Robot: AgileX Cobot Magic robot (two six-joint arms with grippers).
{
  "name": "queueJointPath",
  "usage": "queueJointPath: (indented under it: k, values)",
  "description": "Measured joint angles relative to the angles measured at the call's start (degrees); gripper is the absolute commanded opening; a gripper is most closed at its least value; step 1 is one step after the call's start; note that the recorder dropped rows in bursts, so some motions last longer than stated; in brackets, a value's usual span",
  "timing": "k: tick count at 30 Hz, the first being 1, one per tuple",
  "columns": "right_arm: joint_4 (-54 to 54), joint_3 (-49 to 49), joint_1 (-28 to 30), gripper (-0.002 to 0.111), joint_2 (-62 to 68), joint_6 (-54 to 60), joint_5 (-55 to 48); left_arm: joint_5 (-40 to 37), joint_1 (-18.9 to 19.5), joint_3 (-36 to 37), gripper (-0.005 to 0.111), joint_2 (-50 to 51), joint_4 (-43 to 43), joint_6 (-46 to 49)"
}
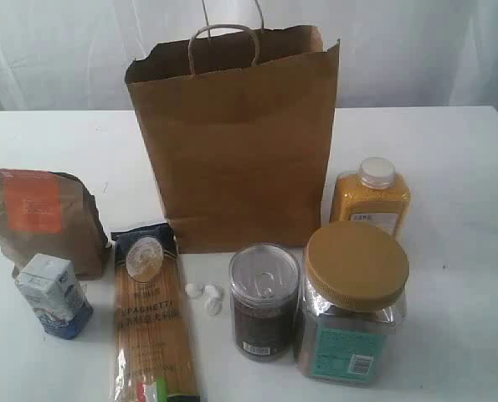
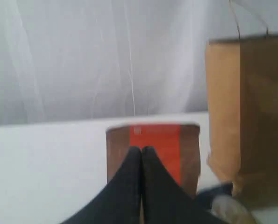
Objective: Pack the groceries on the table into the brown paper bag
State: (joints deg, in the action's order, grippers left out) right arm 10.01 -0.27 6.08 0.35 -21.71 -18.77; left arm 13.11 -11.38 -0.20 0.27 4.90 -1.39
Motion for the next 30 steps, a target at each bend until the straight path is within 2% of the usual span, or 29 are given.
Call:
queueJointPath:
  k: [5, 8, 12, 16, 19, 22, 25, 26, 30]
  values:
    - [0.0, 0.0, 0.0, 0.000, 0.0, 0.0, 0.0, 15.6, 0.0, 0.0, 0.000, -0.1, 1.3, 0.1]
    - [0.0, 0.0, 0.0, 0.000, 0.0, 0.0, 0.0, 17.4, 0.0, -2.5, 0.000, -0.1, 7.4, 3.5]
    - [0.0, 0.0, 0.0, 0.000, 0.0, 0.0, 0.0, 22.0, 0.0, -11.8, 0.000, 4.5, 16.9, 16.2]
    - [0.0, 0.0, 0.0, 0.000, 0.0, 0.0, 0.0, 21.7, 0.0, -23.1, 0.000, 14.7, 17.7, 24.6]
    - [0.0, 0.0, 0.0, 0.000, 0.0, 0.0, 0.0, 17.9, 0.0, -29.9, 0.000, 25.3, 16.9, 33.1]
    - [0.0, 0.0, 0.0, 0.000, 0.0, 0.0, 0.0, 10.7, 0.0, -36.4, 0.000, 35.8, 17.3, 41.5]
    - [0.0, 0.0, 0.0, 0.000, 0.0, 0.0, 0.0, -2.3, 0.2, -44.6, 0.000, 45.8, 20.4, 45.0]
    - [0.0, 0.0, 0.0, 0.000, 0.0, 0.0, 0.0, -9.2, 0.4, -48.7, 0.000, 49.8, 21.2, 45.4]
    - [0.0, 0.0, 0.0, 0.000, 0.0, 0.0, 0.0, -30.0, 2.9, -61.7, 0.000, 60.8, 21.3, 43.2]
